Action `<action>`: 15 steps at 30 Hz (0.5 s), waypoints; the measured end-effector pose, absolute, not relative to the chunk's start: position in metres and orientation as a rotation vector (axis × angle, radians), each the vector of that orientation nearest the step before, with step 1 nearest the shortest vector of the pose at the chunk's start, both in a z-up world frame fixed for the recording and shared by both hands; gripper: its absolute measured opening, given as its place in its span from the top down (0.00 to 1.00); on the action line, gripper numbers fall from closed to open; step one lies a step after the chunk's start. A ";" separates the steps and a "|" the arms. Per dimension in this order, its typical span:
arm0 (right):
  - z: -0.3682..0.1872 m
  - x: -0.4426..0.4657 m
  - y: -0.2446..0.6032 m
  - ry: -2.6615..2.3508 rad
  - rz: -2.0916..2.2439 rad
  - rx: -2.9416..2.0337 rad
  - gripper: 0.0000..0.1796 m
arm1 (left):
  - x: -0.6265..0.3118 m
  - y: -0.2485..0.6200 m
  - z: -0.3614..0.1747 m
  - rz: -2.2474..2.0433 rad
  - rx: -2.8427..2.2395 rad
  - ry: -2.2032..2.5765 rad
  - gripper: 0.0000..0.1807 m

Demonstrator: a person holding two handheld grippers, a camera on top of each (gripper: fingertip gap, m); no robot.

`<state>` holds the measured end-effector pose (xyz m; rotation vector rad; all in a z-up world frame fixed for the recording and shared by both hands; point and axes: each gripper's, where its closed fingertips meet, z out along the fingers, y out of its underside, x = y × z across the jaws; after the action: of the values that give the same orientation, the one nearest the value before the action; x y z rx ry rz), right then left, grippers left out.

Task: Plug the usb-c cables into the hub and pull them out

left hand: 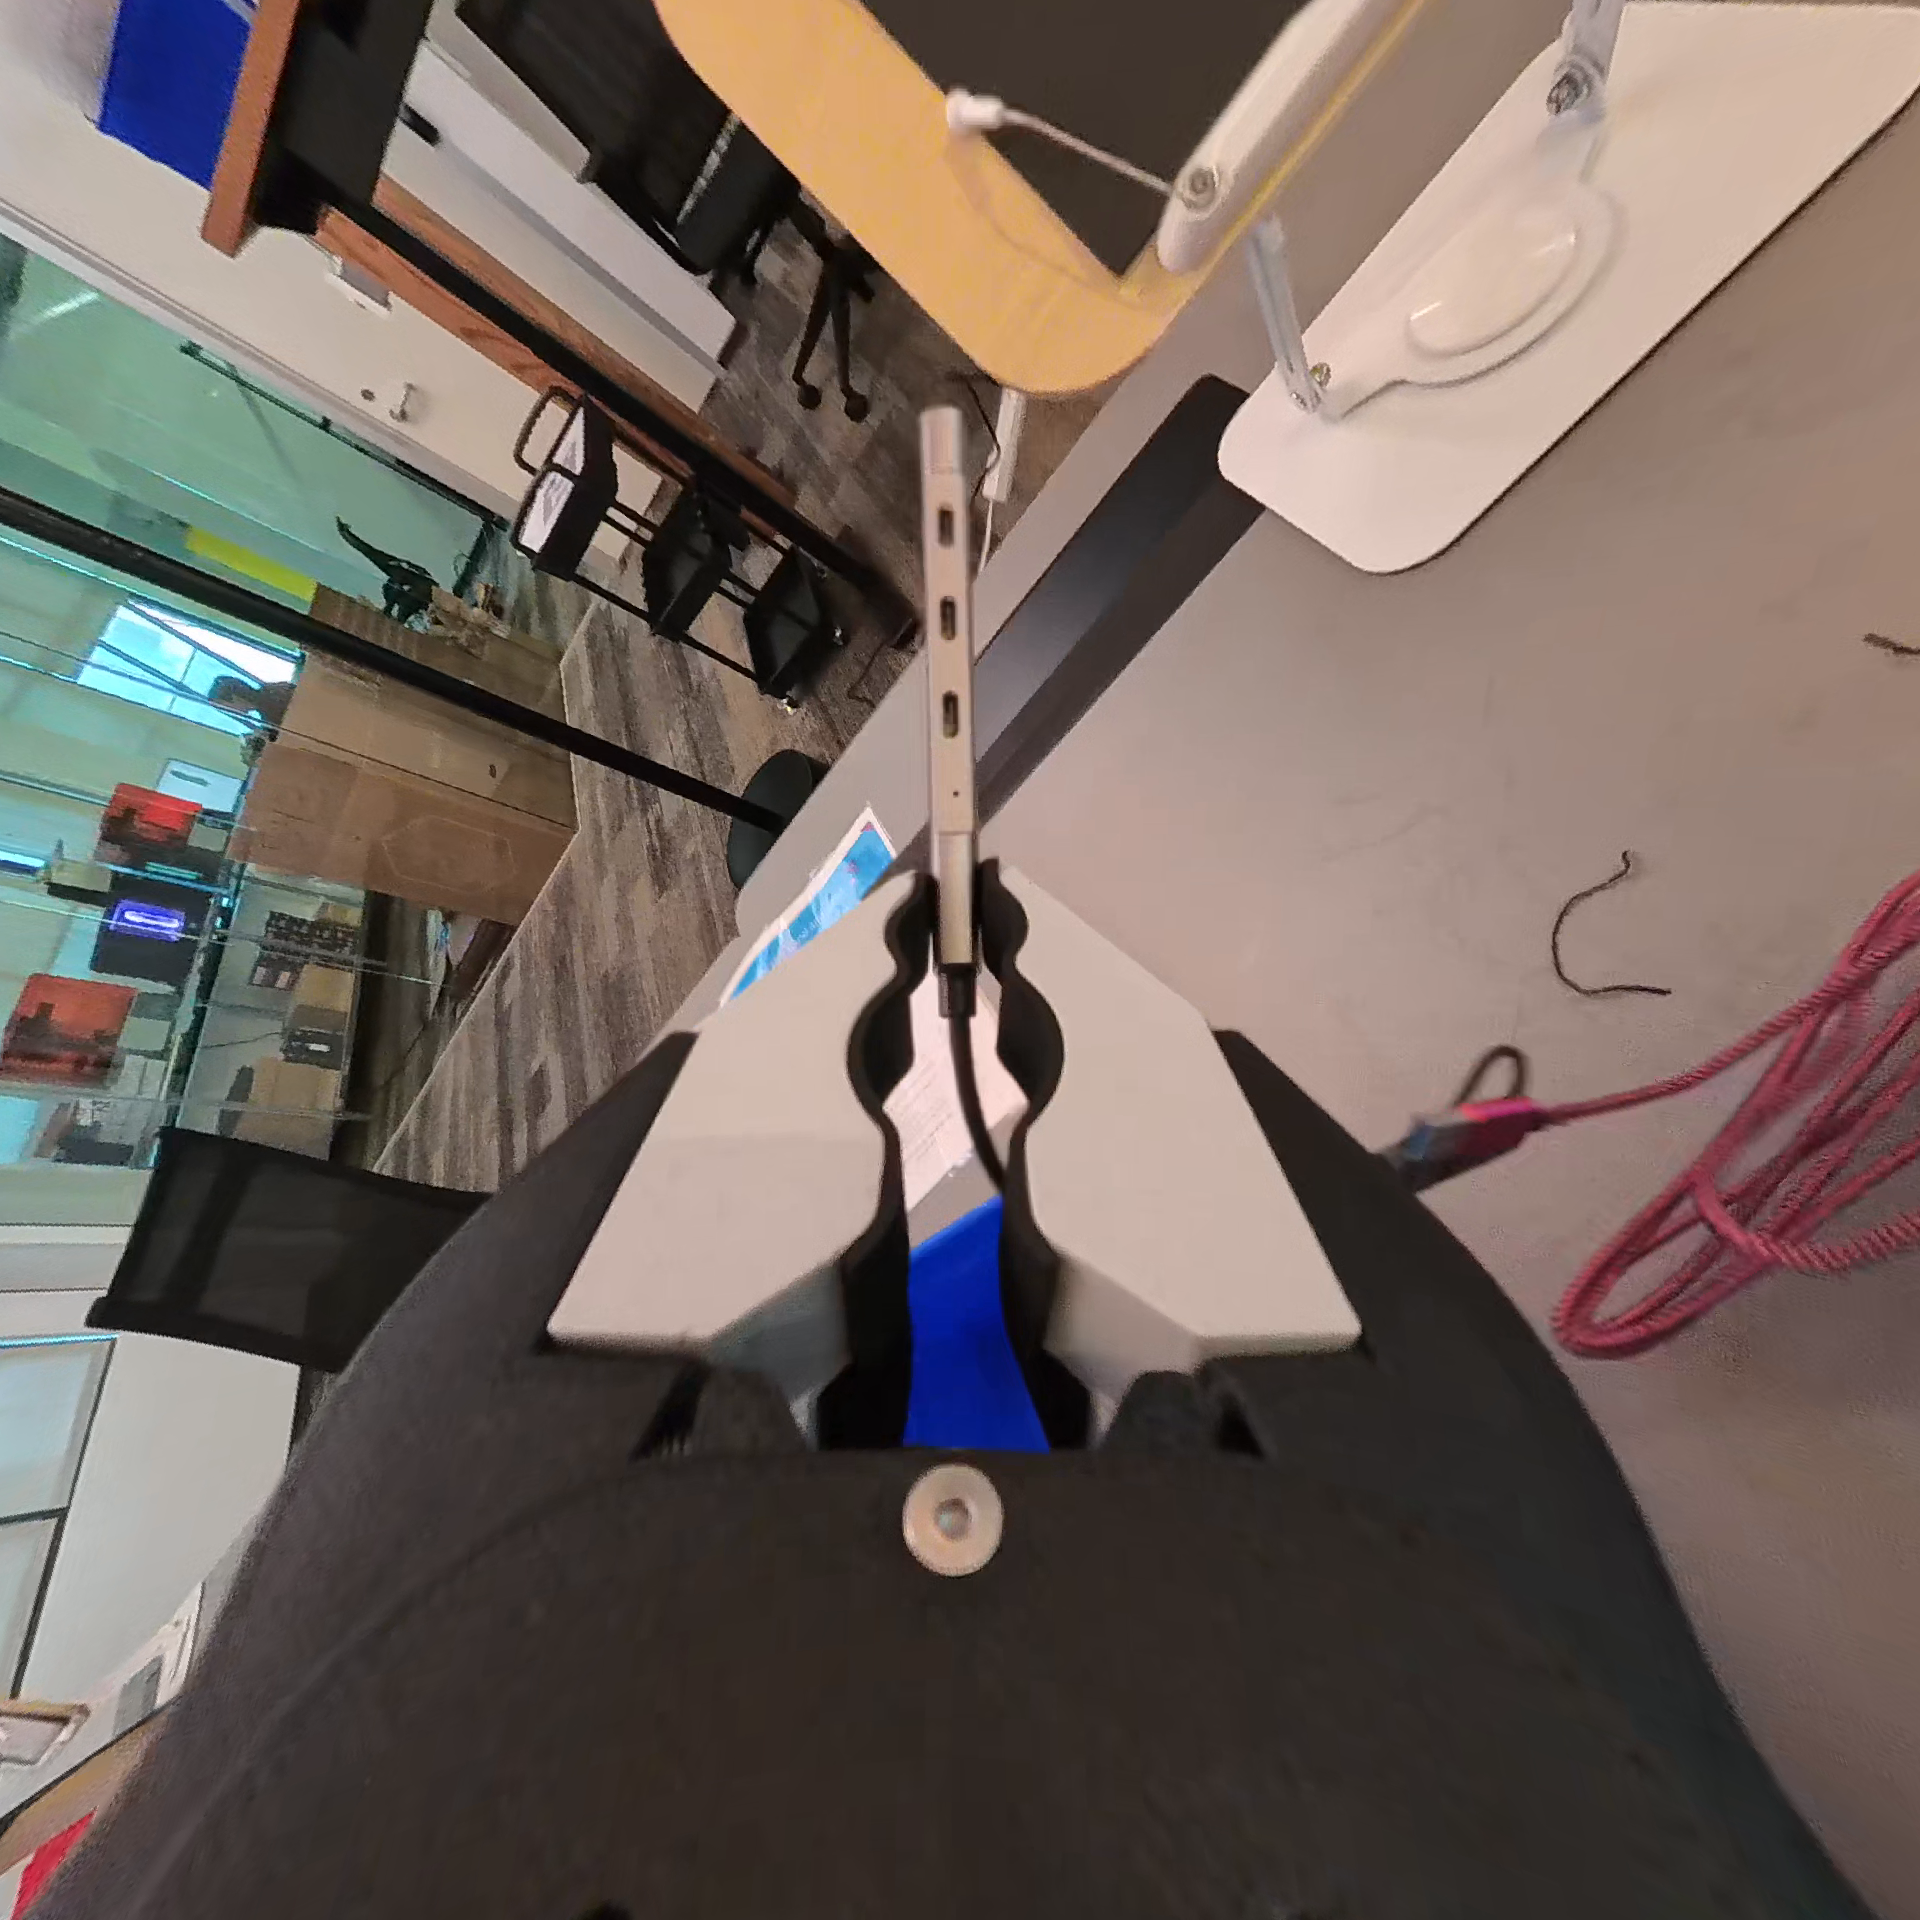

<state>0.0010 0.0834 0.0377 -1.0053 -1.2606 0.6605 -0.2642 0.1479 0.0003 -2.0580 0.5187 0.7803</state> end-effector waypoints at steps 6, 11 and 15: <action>0.044 0.010 0.090 -1.226 0.635 -1.010 0.95 | -0.239 0.146 -0.049 0.796 -2.104 0.656 0.97; 0.044 0.012 0.092 -1.223 0.649 -1.017 0.95 | -0.209 0.136 -0.105 0.866 -2.138 0.831 0.96; 0.043 0.012 0.092 -1.222 0.663 -1.020 0.95 | -0.180 0.123 -0.147 0.839 -2.169 0.935 0.97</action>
<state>0.0120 0.0921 0.0426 -1.0195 -1.2216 0.6635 -0.1797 0.1228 -0.1470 -2.1686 0.9348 0.8386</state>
